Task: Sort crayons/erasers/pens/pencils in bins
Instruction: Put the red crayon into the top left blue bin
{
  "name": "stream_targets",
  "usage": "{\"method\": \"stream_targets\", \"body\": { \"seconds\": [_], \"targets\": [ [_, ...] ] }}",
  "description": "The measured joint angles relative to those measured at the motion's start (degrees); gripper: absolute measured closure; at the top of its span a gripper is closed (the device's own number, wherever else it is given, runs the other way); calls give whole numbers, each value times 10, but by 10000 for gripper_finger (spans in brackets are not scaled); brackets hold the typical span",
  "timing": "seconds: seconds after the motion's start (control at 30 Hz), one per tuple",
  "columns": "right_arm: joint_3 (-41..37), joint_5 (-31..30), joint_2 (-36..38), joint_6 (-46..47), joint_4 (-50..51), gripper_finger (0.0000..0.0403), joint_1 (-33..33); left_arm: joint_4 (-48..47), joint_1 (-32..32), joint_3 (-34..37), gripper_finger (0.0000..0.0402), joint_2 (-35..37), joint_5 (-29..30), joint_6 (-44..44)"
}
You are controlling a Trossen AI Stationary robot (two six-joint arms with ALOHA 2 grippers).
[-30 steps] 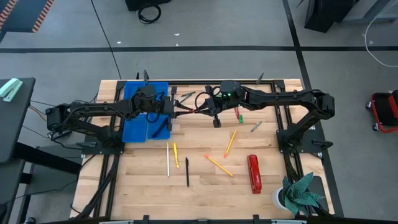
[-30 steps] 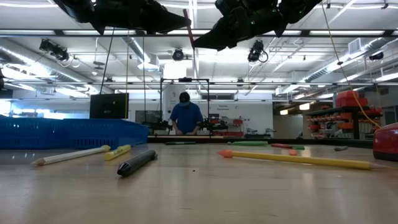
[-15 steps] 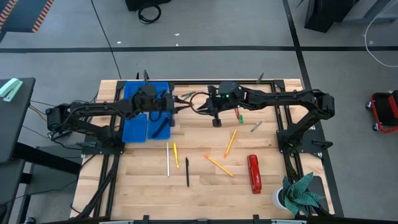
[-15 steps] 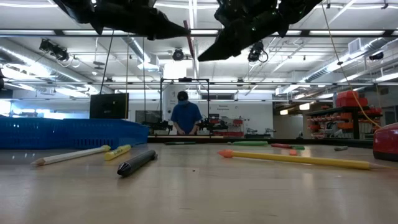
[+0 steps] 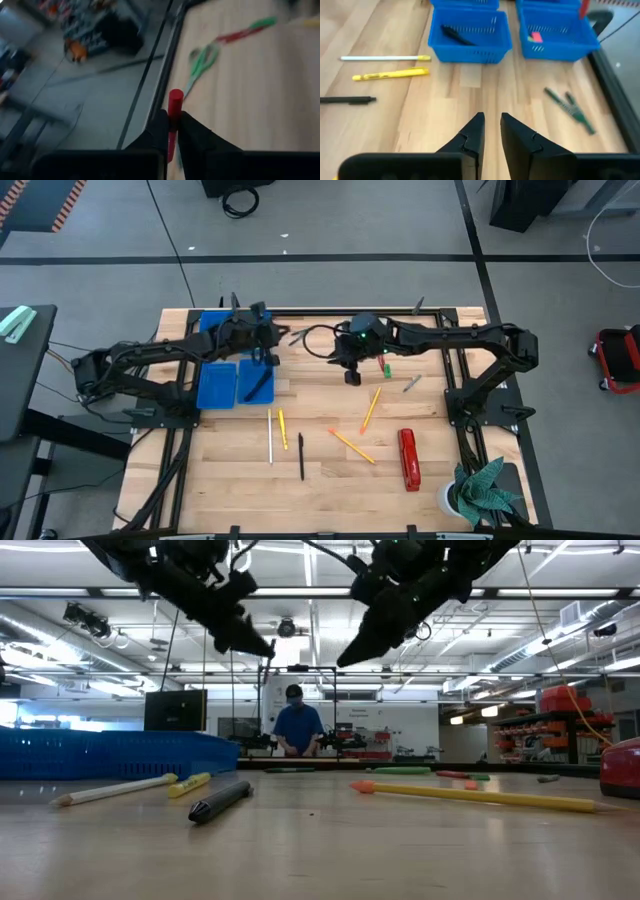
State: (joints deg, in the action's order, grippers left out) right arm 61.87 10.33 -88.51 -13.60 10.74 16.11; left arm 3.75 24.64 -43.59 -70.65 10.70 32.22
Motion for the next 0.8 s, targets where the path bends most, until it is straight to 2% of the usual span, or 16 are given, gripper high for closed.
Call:
{"method": "stream_targets", "body": {
  "seconds": [0.13,0.27,0.4,0.57,0.73,0.8],
  "targets": [
    [-47,1,0,15,-32,335,-10,-57,35,0,357,0,55,-7],
    [-126,2,0,12,-128,335,-13,-110,80,0,361,0,89,-32],
    [-181,2,0,-27,-236,335,-2,-110,129,0,373,0,130,-100],
    [-199,2,0,-9,-280,335,19,-133,180,0,364,0,150,-175],
    [-200,2,0,11,-283,335,34,-190,204,0,359,3,248,-224],
    [-200,2,0,14,-284,335,35,-213,211,0,365,9,267,-241]
  ]
}}
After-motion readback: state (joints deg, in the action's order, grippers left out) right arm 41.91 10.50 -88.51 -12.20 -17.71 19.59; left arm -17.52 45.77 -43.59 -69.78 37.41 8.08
